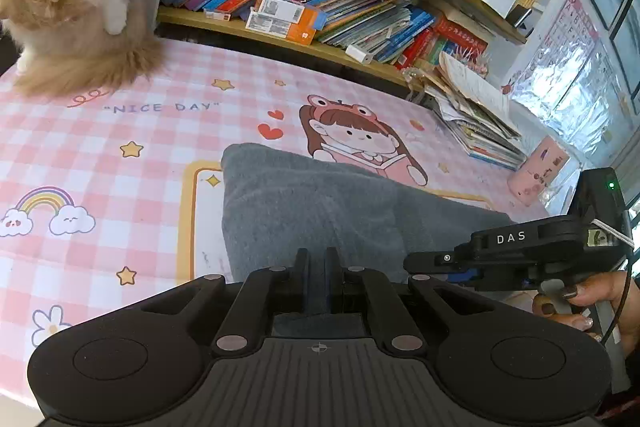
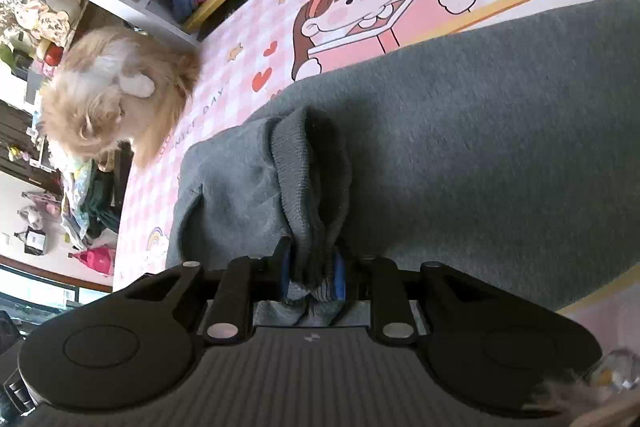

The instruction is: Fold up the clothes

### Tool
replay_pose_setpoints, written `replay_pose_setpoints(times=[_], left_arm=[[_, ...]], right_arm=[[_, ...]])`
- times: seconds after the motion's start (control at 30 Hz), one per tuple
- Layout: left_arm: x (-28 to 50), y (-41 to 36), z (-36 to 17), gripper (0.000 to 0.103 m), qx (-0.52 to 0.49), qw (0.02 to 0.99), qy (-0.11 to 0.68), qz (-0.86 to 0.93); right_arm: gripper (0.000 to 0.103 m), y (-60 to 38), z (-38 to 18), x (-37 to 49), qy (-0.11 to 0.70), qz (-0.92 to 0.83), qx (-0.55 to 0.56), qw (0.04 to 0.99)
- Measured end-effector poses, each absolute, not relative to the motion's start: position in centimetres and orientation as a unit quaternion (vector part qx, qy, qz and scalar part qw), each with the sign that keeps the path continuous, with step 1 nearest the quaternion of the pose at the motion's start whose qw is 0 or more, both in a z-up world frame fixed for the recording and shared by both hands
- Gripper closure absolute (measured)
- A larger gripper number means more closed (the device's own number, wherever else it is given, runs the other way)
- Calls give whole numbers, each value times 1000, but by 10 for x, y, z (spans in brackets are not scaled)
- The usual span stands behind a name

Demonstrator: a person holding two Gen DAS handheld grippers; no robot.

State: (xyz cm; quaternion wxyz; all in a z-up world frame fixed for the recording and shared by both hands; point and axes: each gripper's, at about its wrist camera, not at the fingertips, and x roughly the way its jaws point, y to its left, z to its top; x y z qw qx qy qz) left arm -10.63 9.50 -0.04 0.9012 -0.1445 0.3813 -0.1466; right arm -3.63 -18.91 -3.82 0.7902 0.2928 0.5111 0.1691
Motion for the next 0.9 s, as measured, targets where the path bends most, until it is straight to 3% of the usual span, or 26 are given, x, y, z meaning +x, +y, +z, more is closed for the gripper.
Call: replay_pose_setpoints(times=[0.13, 0.2, 0.27, 0.43, 0.5, 0.67, 0.9], left_arm=[[-105, 95, -7, 98, -146, 897, 391, -149], [-105, 93, -10, 97, -146, 895, 394, -151], [-106, 91, -8, 97, -135, 898, 390, -151], [-109, 91, 4, 96, -123, 913, 360, -145], [-106, 92, 4, 97, -125, 916, 355, -140], [-97, 93, -8, 97, -136, 905, 378, -141], [-89, 94, -25, 97, -145, 892, 405, -139]], right_arm=[[84, -193, -38, -37, 516, 155, 310, 784], [79, -195, -42, -35, 522, 141, 316, 779], [66, -199, -44, -35, 526, 128, 312, 781], [65, -194, -13, -40, 473, 137, 252, 833], [66, -184, 3, -42, 436, 156, 204, 862], [83, -149, 16, -47, 390, 213, 77, 893], [90, -129, -20, -35, 453, 217, 13, 864]])
